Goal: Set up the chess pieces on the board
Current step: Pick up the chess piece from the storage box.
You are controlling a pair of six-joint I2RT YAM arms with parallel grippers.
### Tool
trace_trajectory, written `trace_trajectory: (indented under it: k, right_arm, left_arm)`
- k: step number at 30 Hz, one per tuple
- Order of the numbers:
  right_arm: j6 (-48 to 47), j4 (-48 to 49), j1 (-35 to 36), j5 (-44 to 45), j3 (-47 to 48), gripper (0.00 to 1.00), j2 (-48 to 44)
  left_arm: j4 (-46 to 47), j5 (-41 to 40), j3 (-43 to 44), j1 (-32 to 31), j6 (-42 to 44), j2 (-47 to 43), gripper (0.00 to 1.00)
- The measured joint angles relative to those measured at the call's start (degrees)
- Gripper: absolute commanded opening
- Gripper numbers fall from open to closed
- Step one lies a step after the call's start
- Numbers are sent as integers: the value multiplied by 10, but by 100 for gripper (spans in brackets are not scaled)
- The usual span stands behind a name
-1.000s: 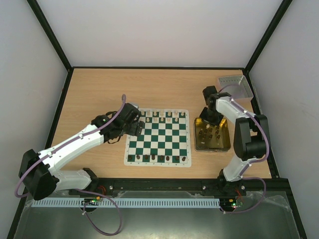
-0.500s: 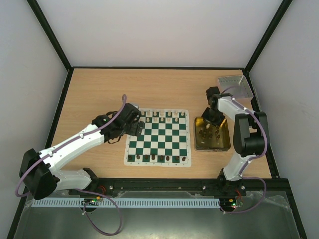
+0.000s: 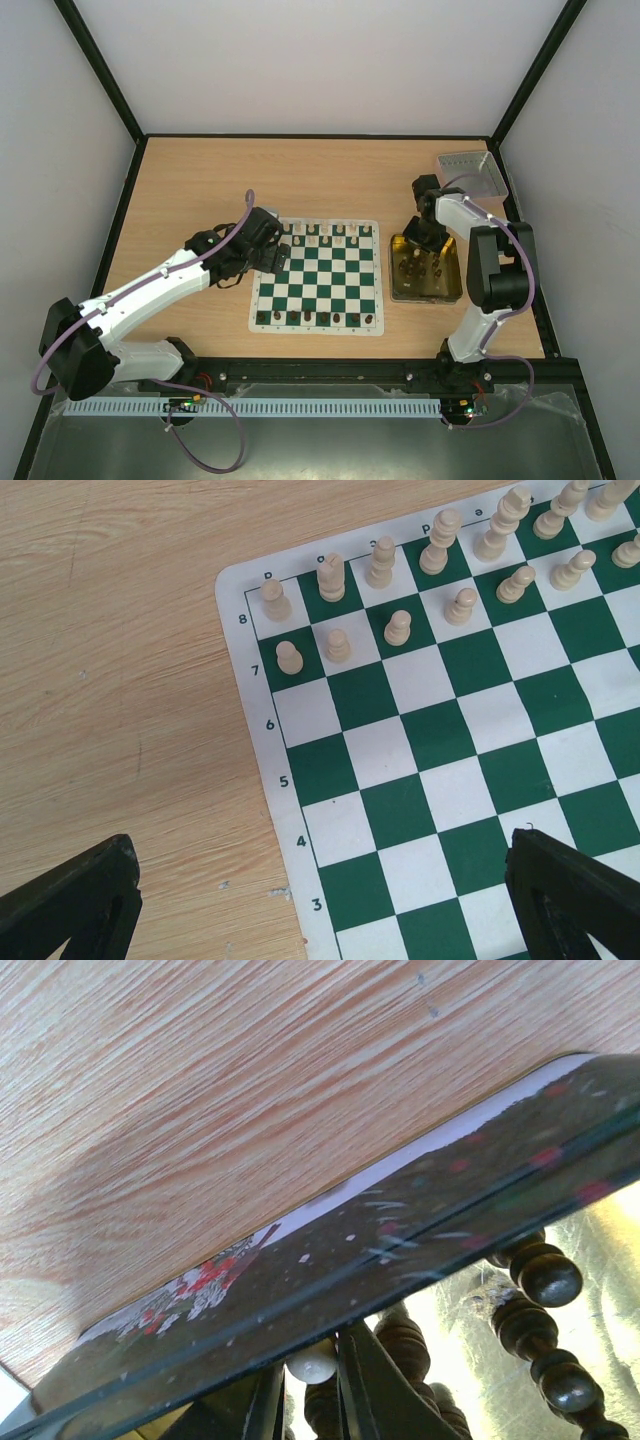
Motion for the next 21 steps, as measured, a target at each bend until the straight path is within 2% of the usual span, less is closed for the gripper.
trace_trajectory:
  k: [13,21]
  right_arm:
    - [0,2,0,0,-3,9,-6]
    - [-2,-29,19,1,11,10,-54]
  left_arm:
    - [0,2,0,0,0,0,99]
    - [0,4,0,-1,0,0,99]
